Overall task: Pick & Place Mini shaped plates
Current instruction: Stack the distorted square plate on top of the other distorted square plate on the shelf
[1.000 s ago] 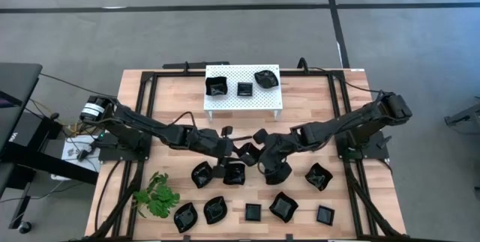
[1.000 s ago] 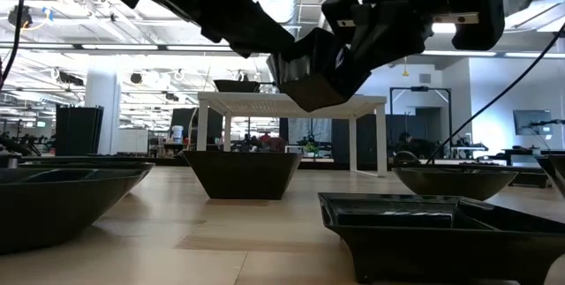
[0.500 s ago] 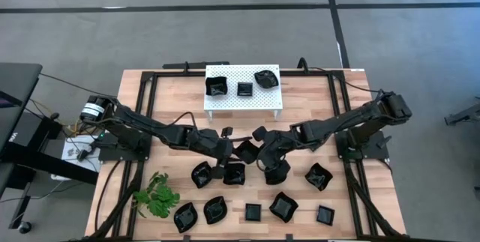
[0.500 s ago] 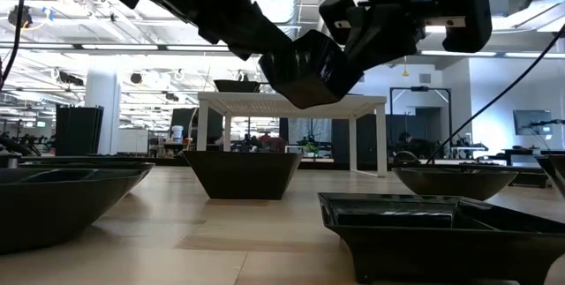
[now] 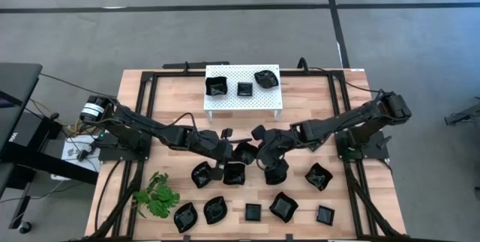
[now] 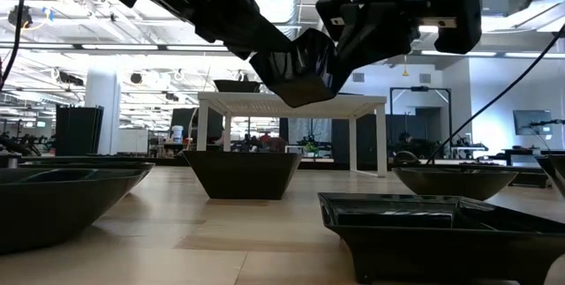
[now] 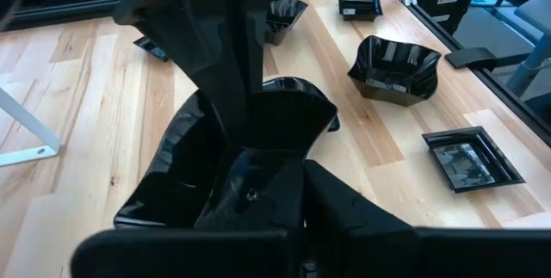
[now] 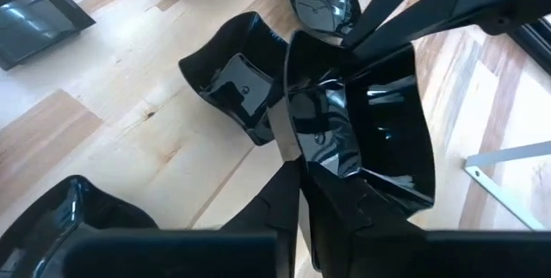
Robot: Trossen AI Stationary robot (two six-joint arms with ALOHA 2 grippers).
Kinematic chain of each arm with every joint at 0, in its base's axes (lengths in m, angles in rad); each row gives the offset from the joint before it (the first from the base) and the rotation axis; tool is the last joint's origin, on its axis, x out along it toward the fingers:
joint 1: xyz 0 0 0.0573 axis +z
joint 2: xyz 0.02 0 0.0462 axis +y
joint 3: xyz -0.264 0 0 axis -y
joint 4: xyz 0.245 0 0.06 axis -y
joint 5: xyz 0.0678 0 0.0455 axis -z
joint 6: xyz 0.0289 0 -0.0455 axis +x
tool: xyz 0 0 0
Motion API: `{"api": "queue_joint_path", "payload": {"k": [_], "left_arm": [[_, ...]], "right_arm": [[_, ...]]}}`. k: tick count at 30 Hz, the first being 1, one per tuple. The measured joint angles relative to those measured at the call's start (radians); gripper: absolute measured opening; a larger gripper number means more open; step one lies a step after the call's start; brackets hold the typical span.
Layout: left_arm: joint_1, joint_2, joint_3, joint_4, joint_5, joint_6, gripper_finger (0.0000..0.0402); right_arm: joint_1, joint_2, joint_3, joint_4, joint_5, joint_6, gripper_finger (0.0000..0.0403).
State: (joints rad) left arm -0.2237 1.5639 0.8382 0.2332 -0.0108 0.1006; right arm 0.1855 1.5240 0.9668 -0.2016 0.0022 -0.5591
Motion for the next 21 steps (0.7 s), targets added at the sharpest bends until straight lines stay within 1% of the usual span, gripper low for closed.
{"api": "queue_joint_path", "payload": {"k": [8,17,19,21], "left_arm": [[0.0,0.0,0.0,-0.018,-0.009,-0.028,0.0007],[-0.023,0.002,0.0,-0.025,-0.057,-0.032,0.0007],[-0.033,0.002,0.0,-0.025,-0.088,-0.049,0.0007],[-0.041,0.002,0.0,-0.025,-0.12,-0.06,0.0007]], "right_arm": [[-0.003,0.0,0.0,0.015,0.008,0.004,0.006],[0.001,-0.007,0.002,-0.005,0.008,0.063,0.0096],[0.006,-0.027,0.001,-0.015,0.043,0.063,0.0101],[0.022,-0.068,0.001,-0.039,0.121,0.063,0.0102]]}}
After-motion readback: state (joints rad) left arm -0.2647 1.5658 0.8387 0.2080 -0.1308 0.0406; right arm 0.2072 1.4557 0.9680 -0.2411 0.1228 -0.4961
